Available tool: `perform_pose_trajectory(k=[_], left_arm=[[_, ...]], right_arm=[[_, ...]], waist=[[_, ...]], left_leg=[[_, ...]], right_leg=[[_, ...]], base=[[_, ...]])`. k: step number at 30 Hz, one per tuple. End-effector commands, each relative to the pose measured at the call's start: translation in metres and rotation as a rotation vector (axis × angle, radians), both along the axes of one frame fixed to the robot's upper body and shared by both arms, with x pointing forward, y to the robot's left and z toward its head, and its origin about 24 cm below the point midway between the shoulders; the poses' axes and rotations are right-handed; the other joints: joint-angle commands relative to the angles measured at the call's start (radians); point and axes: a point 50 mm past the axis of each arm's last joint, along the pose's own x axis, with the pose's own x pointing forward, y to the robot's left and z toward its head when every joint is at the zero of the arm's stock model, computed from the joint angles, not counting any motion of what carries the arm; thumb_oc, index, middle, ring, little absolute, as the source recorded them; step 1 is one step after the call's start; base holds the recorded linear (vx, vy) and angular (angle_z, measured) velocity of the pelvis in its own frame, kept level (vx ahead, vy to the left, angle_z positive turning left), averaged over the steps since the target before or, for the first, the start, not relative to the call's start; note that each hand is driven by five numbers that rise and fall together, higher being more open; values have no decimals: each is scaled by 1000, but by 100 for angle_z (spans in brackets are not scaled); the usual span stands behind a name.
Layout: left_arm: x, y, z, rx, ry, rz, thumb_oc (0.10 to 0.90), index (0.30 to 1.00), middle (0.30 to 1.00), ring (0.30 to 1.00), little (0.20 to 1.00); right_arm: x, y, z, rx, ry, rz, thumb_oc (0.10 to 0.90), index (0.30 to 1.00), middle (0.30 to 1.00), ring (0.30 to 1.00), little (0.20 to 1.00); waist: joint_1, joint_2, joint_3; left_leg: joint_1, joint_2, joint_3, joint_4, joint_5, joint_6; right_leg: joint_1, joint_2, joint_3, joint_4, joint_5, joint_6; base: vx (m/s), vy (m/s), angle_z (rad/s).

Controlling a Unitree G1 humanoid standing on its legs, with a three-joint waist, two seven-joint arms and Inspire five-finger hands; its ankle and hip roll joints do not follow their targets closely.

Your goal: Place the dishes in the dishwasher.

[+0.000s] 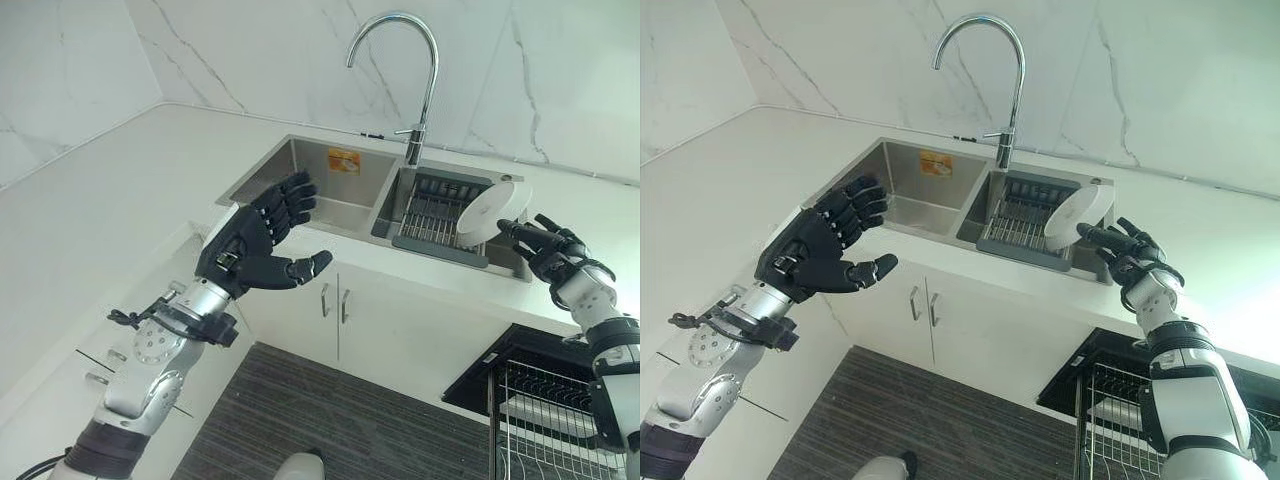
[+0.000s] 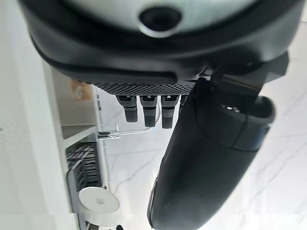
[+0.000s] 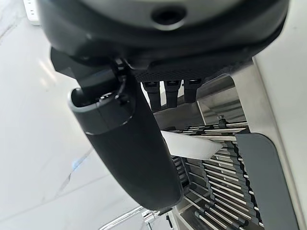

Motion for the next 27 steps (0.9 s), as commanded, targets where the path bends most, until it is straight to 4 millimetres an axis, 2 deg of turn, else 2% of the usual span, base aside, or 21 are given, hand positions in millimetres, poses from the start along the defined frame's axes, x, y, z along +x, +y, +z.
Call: perform_pose_trajectory(k=[1,5,9,18,20,21,22,25,27], left_arm=[[-8,-5,32,-47,-165,-70,800,900,900,900,900],[-11,-4,27,-30,-147,-72,800,900,900,900,900],[-14,0,22,-2,-117,-63,800,900,900,900,900],[-22,9,17,55,-86,-76,800,900,900,900,900],[-23,11,14,67,-80,-76,800,900,900,900,900],[-22,12,15,59,-87,-76,800,900,900,900,900],[-21,11,15,58,-93,-82,800,900,900,900,900],[-22,11,17,47,-110,-93,800,900,900,900,900],[-23,11,18,35,-115,-100,800,900,900,900,900]], right_arm=[[19,-1,79,-91,-224,12,800,900,900,900,900],[20,0,79,-88,-213,2,800,900,900,900,900],[20,-3,88,-109,-230,-13,800,900,900,900,900],[6,-34,141,-198,-347,-171,800,900,900,900,900],[0,-42,167,-188,-435,-250,800,900,900,900,900],[-3,-45,178,-209,-455,-273,546,519,519,519,519],[-5,-46,187,-233,-462,-300,400,300,300,300,300],[-6,-46,196,-209,-472,-312,400,300,300,300,300],[-5,-46,194,-176,-464,-295,400,300,300,300,300]], waist=[[17,-9,-86],[28,-8,-79],[39,-4,-71],[69,11,-37],[81,23,-22],[87,30,-7],[91,36,4],[96,46,24],[95,53,34]], left_leg=[[21,52,20,80,-161,-66],[19,48,9,80,-157,-66],[13,42,-4,80,-152,-68],[-12,37,-36,80,-140,-90],[-34,35,-52,80,-130,-103],[-55,30,-61,80,-123,-106],[-73,22,-70,80,-116,-107],[-105,10,-85,80,-105,-105],[-117,5,-89,80,-101,-105]], right_leg=[[55,32,43,-51,-122,32],[55,29,38,-51,-120,31],[52,23,33,-51,-117,34],[39,15,8,-51,-121,40],[19,11,-4,-51,-117,39],[1,7,-13,-51,-111,41],[-15,3,-19,-51,-105,42],[-44,0,-21,-51,-94,44],[-58,1,-17,-51,-89,45]], base=[[68,-7,2],[73,-21,5],[82,-40,11],[-6,-72,15],[-131,-80,12],[-273,-62,24],[-287,-41,30],[-208,-31,26],[-157,-7,11]])
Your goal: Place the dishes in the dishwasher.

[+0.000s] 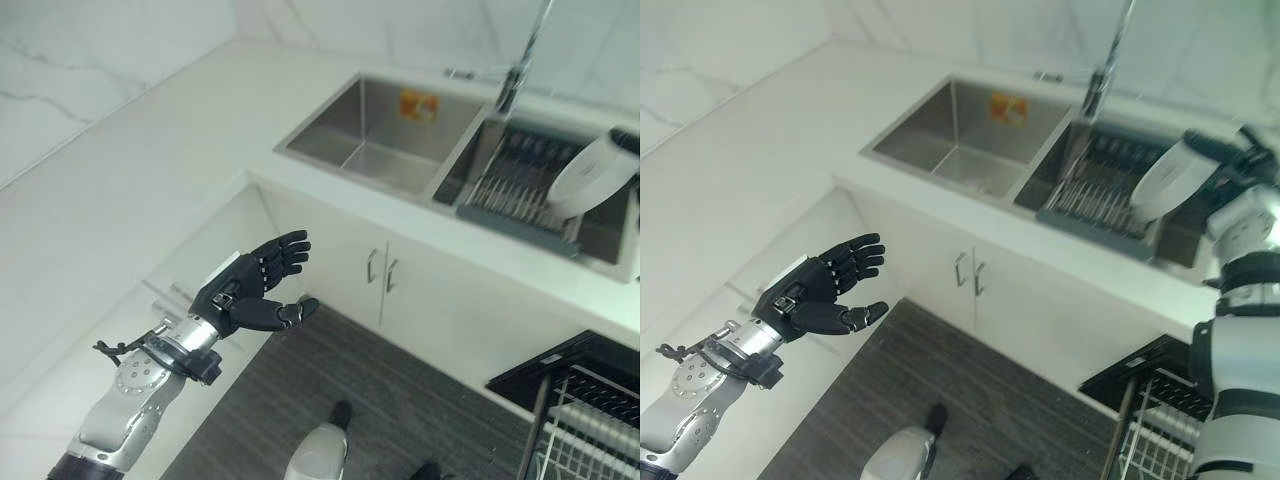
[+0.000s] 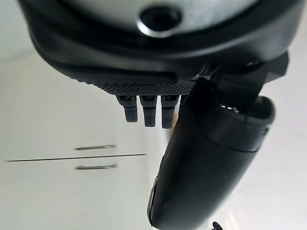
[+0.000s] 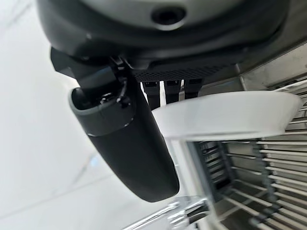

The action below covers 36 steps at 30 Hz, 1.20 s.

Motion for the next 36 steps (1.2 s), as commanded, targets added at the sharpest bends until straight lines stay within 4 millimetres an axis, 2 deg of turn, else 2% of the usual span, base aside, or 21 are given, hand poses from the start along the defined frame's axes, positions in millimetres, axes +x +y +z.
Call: perform_pose_trajectory(k=[1,8,12,16,25,29,30,32,35,36], left_arm=[[3,-11,57,-80,-301,-95,800,900,900,900,900],[0,-14,55,-107,-274,-103,800,900,900,900,900],[-2,-13,55,-121,-269,-93,800,900,900,900,900],[-3,-13,53,-124,-258,-95,800,900,900,900,900],[-6,-16,47,-137,-251,-92,800,900,900,900,900],[-9,-16,42,-145,-253,-92,800,900,900,900,900],[-9,-19,41,-158,-265,-113,800,900,900,900,900],[-10,-21,41,-173,-278,-128,800,900,900,900,900],[-10,-26,43,-201,-306,-136,800,900,900,900,900],[-8,-28,49,-220,-359,-149,800,900,900,900,900]], right_arm=[[4,16,51,-99,-190,67,400,300,300,300,300],[8,13,14,-8,-79,148,400,300,300,300,300],[13,22,6,-27,-85,199,400,300,300,300,300],[20,35,5,-63,-129,260,400,300,300,300,300],[28,70,23,-150,-275,437,400,300,300,300,300],[23,95,54,-250,-434,511,400,300,300,300,300],[17,105,67,-288,-504,499,400,300,300,300,300],[12,110,76,-320,-565,503,400,300,300,300,300],[5,116,86,-385,-626,510,400,300,300,300,300],[-6,126,92,-445,-694,502,400,300,300,300,300]], waist=[[-33,-61,-64],[-37,-47,-69],[-44,-52,-81],[-50,-64,-100],[-66,-89,-136],[-78,-96,-145],[-90,-99,-144],[-102,-106,-148],[-98,-123,-138],[-116,-130,-110]], left_leg=[[-9,6,51,190,-241,-52],[-3,33,79,190,-232,-60],[8,45,95,190,-232,-62],[28,62,112,190,-235,-64],[67,81,130,190,-249,-59],[77,89,133,190,-251,-57],[81,85,132,190,-258,-53],[115,78,158,190,-272,-47],[160,26,185,190,-236,-30],[140,3,211,190,-266,2]], right_leg=[[70,21,96,-153,-28,97],[75,23,100,-153,-23,101],[88,28,102,-153,-29,98],[111,39,105,-153,-41,91],[151,68,118,-153,-70,72],[161,87,136,-153,-81,60],[159,101,151,-153,-85,58],[147,102,162,-153,-74,67],[141,80,185,-153,-51,84],[128,58,202,-153,-14,100]], base=[[-67,20,1],[-58,25,-4],[-38,21,-7],[-4,2,-7],[-28,-6,-11],[-86,-1,-5],[-154,50,-2],[-155,121,0],[-191,225,-16],[-316,419,-18]])
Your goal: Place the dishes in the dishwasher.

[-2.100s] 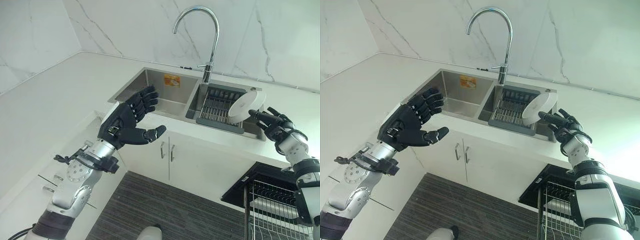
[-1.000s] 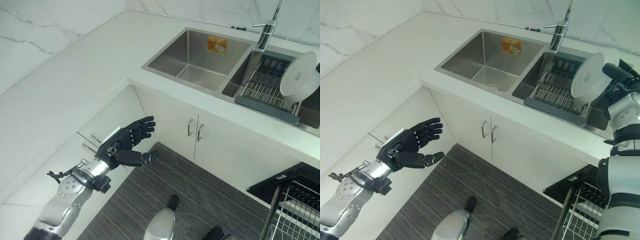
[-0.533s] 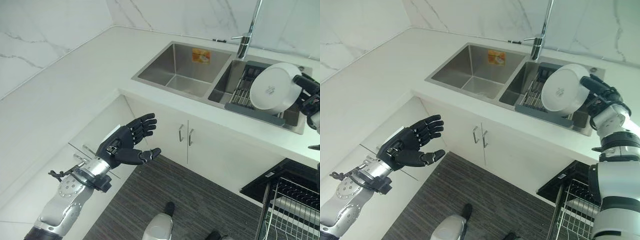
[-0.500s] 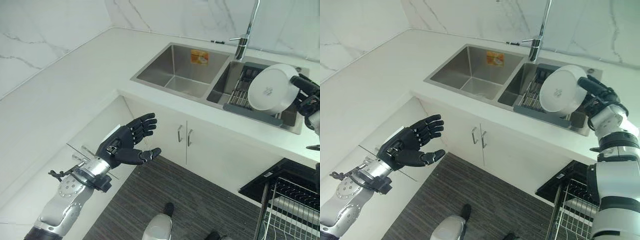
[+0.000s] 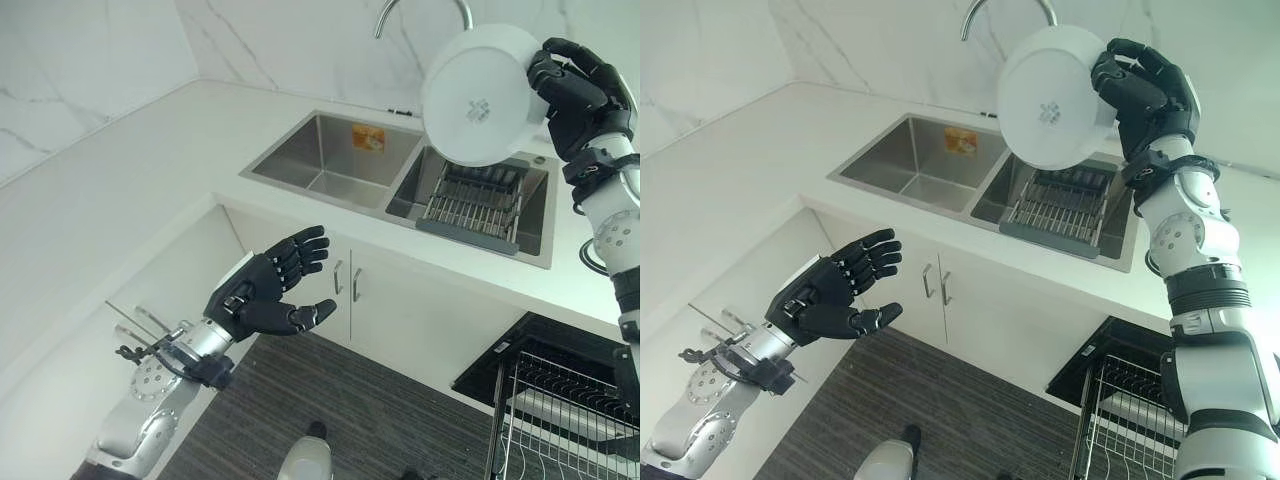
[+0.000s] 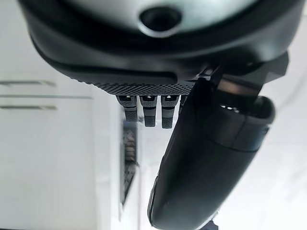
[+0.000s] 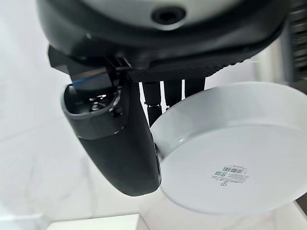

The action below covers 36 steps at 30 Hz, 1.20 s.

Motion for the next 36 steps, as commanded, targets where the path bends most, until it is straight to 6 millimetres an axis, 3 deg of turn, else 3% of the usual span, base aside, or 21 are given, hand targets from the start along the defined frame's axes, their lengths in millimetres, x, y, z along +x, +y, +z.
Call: perform_pose_trajectory(k=[1,5,7,11,15,18,21,28,31,34,36], left_arm=[[-2,-5,48,-90,-318,-29,800,900,900,900,900],[3,-9,55,-90,-354,-48,800,900,900,900,900],[3,-12,57,-89,-357,-77,800,900,900,900,900],[4,-16,55,-79,-352,-97,800,900,900,900,900],[7,-15,57,-69,-356,-80,800,900,900,900,900],[6,-17,58,-71,-372,-74,800,900,900,900,900],[7,-22,59,-55,-379,-90,800,900,900,900,900],[6,-27,58,-32,-368,-124,800,900,900,900,900],[7,-31,60,-24,-371,-137,800,900,900,900,900],[7,-33,61,-38,-363,-118,800,900,900,900,900],[5,-37,65,-77,-368,-105,800,900,900,900,900]], right_arm=[[-35,18,69,-65,-416,-35,400,300,300,300,300],[-57,13,68,-50,-483,-94,400,300,300,300,300],[-73,7,52,-46,-503,-137,400,300,300,300,300],[-81,6,36,-59,-488,-153,400,300,300,300,300],[-87,11,30,-80,-499,-152,400,300,300,300,300],[-91,13,27,-94,-507,-131,400,300,300,300,300],[-93,16,22,-96,-507,-118,400,300,300,300,300],[-105,36,5,-66,-531,-86,400,300,300,300,300],[-109,44,-1,-44,-522,-60,400,300,300,300,300],[-111,54,2,-73,-527,-20,400,300,300,300,300],[-111,69,5,-140,-521,64,400,300,300,300,300]], waist=[[-25,-43,-44],[-69,-64,-33],[-98,-84,-13],[-111,-96,0],[-137,-97,9],[-131,-92,-2],[-128,-99,-10],[-110,-113,-14],[-120,-110,-19],[-140,-105,-32],[-163,-88,-49]], left_leg=[[44,-32,36,116,-205,-17],[54,-70,30,116,-264,12],[60,-113,13,116,-300,34],[63,-139,3,116,-316,48],[61,-145,-2,116,-316,74],[48,-108,34,116,-315,77],[43,-98,42,116,-320,78],[53,-68,20,116,-330,62],[55,-30,14,116,-327,47],[50,29,49,116,-305,17],[43,105,96,116,-261,-25]], right_leg=[[60,37,108,-143,-5,107],[4,10,148,-143,66,161],[-46,-20,159,-143,123,192],[-88,-46,153,-143,170,201],[-88,-23,158,-143,192,187],[-28,-26,117,-143,160,165],[0,-46,119,-143,160,164],[18,-153,116,-143,215,205],[19,-127,131,-143,150,201],[24,-73,141,-143,71,194],[23,-13,156,-143,22,151]], base=[[-385,505,-19],[-178,291,-34],[-161,322,-13],[-91,196,-14],[-89,100,-33],[-163,-10,-6],[-65,-76,-54],[-38,-265,-18],[-28,-505,-10],[-39,-479,0],[-13,-667,-74]])
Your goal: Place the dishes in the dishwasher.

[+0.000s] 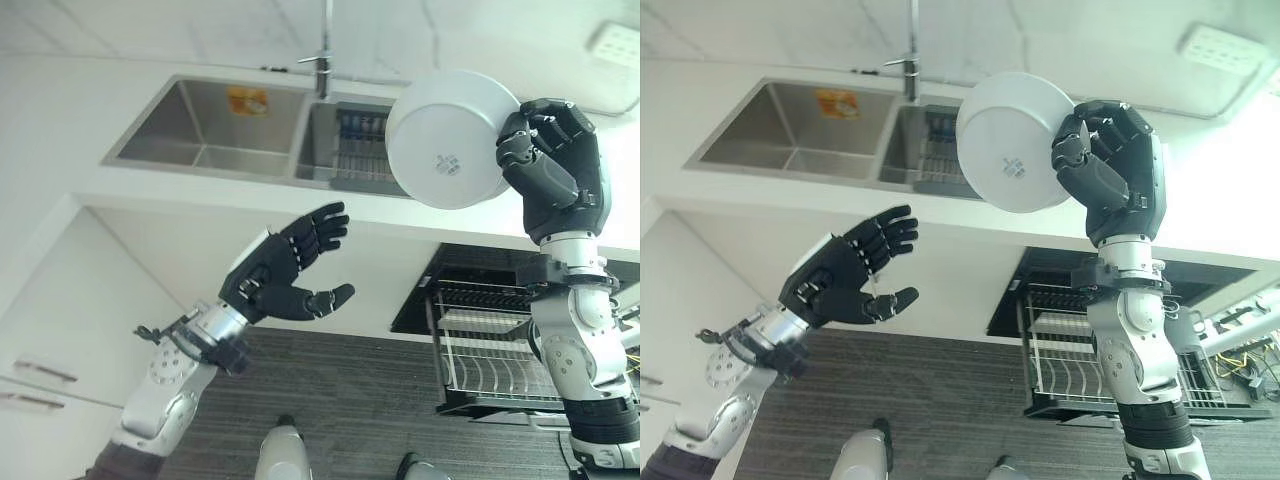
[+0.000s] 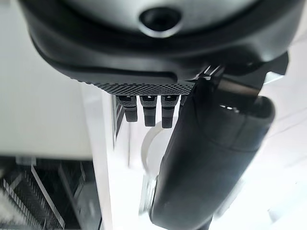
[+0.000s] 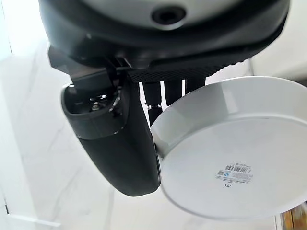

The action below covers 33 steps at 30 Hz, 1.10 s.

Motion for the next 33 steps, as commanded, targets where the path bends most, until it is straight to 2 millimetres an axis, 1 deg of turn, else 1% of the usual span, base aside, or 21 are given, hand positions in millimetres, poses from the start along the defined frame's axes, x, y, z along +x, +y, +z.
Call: perform_pose_trajectory(k=[1,2,3,4,5,6,8,9,10,12,13,14,18,21,26,27,28,29,31,32,33], left_arm=[[-6,-13,43,-100,-223,-32,800,900,900,900,900],[-7,-13,43,-101,-222,-31,800,900,900,900,900],[-8,-14,41,-110,-216,-25,800,900,900,900,900],[-8,-14,39,-111,-212,-22,800,900,900,900,900],[-8,-14,39,-111,-211,-22,800,900,900,900,900],[-11,-14,32,-110,-205,-12,800,900,900,900,900],[-11,-14,32,-111,-203,-12,800,900,900,900,900],[-13,-10,27,-117,-200,11,800,900,900,900,900],[-15,-7,27,-120,-199,21,800,900,900,900,900],[-16,-3,28,-116,-204,33,800,900,900,900,900],[-17,-2,29,-115,-205,34,800,900,900,900,900],[-16,-3,28,-105,-206,47,800,900,900,900,900],[-15,-3,25,-100,-199,73,800,900,900,900,900],[-15,-1,22,-87,-190,111,800,900,900,900,900],[-19,8,20,-56,-188,137,800,900,900,900,900],[-20,11,19,-44,-187,133,800,900,900,900,900],[-20,12,21,-35,-203,125,800,900,900,900,900],[-20,11,23,-17,-224,122,800,900,900,900,900],[-17,13,28,4,-249,123,800,900,900,900,900],[-16,17,32,9,-255,128,800,900,900,900,900],[-16,18,33,10,-257,130,800,900,900,900,900]], right_arm=[[-22,11,61,-108,-311,68,400,300,300,300,300],[-23,12,61,-109,-309,74,400,300,300,300,300],[-23,14,59,-113,-303,90,400,300,300,300,300],[-24,14,59,-117,-304,93,400,300,300,300,300],[-24,14,59,-117,-304,92,400,300,300,300,300],[-30,12,62,-120,-313,103,400,300,300,300,300],[-31,12,62,-122,-310,103,400,300,300,300,300],[-38,11,61,-123,-320,128,400,300,300,300,300],[-39,11,60,-119,-320,141,400,300,300,300,300],[-41,13,54,-117,-317,153,400,300,300,300,300],[-41,13,54,-116,-317,153,400,300,300,300,300],[-43,15,46,-117,-311,150,400,300,300,300,300],[-46,13,43,-119,-301,144,400,300,300,300,300],[-55,4,35,-169,-289,59,400,300,300,300,300],[-61,-3,29,-154,-297,-3,400,300,300,300,300],[-64,-4,27,-158,-307,7,400,300,300,300,300],[-66,-2,26,-179,-334,0,400,300,300,300,300],[-68,-2,26,-193,-354,-7,400,300,300,300,300],[-69,-3,25,-215,-372,-18,400,300,300,300,300],[-70,-5,25,-229,-378,-22,400,300,300,300,300],[-70,-5,24,-236,-376,-22,400,300,300,300,300]], waist=[[-44,4,-138],[-44,6,-139],[-48,13,-142],[-51,17,-142],[-50,18,-143],[-66,26,-138],[-65,27,-140],[-66,38,-131],[-59,42,-131],[-57,48,-136],[-57,48,-137],[-61,46,-139],[-63,44,-148],[-67,32,-156],[-62,19,-146],[-67,19,-135],[-80,21,-118],[-89,25,-100],[-87,16,-83],[-82,4,-81],[-81,2,-81]], left_leg=[[75,-24,-1,36,-208,14],[70,-19,1,36,-198,11],[61,4,17,36,-173,-2],[55,15,27,36,-161,-8],[55,16,27,36,-161,-9],[51,25,87,36,-131,-15],[51,25,88,36,-131,-16],[58,-56,90,36,-167,8],[50,-92,68,36,-176,22],[40,-124,55,36,-191,39],[39,-126,54,36,-192,40],[40,-143,34,36,-208,54],[40,-164,9,36,-219,63],[46,-181,6,36,-233,73],[52,-208,0,36,-248,93],[56,-217,-14,36,-255,109],[47,-222,-43,36,-243,122],[38,-220,-65,36,-236,126],[25,-219,-82,36,-229,123],[19,-223,-85,36,-231,121],[18,-223,-85,36,-232,121]], right_leg=[[15,6,13,-14,-93,26],[11,11,14,-14,-90,20],[10,31,13,-14,-98,4],[11,40,13,-14,-101,-2],[10,41,13,-14,-101,-3],[10,50,-3,-14,-109,-14],[9,50,-2,-14,-109,-14],[13,54,-4,-14,-113,-4],[6,58,7,-14,-107,-2],[-3,68,19,-14,-101,-1],[-4,69,20,-14,-100,-1],[-7,79,32,-14,-95,-5],[-6,87,44,-14,-99,-7],[-3,70,38,-14,-96,5],[2,49,17,-14,-75,28],[33,72,16,-14,-48,29],[20,91,34,-14,38,38],[1,90,59,-14,74,43],[-20,50,81,-14,77,48],[-32,9,100,-14,73,58],[-36,-1,105,-14,73,61]], base=[[0,-522,-81],[-3,-425,-48],[-32,-276,-46],[-11,-236,-22],[-60,-228,-18],[-53,-164,-6],[-41,-113,18],[-51,-61,24],[-57,-57,17],[-29,24,5],[-24,101,-11],[-11,103,-6],[2,139,-3],[14,225,3],[37,256,-11],[19,208,-2],[-43,155,6],[-134,-36,5],[-122,-182,19],[-80,-223,24],[-59,-263,16]])
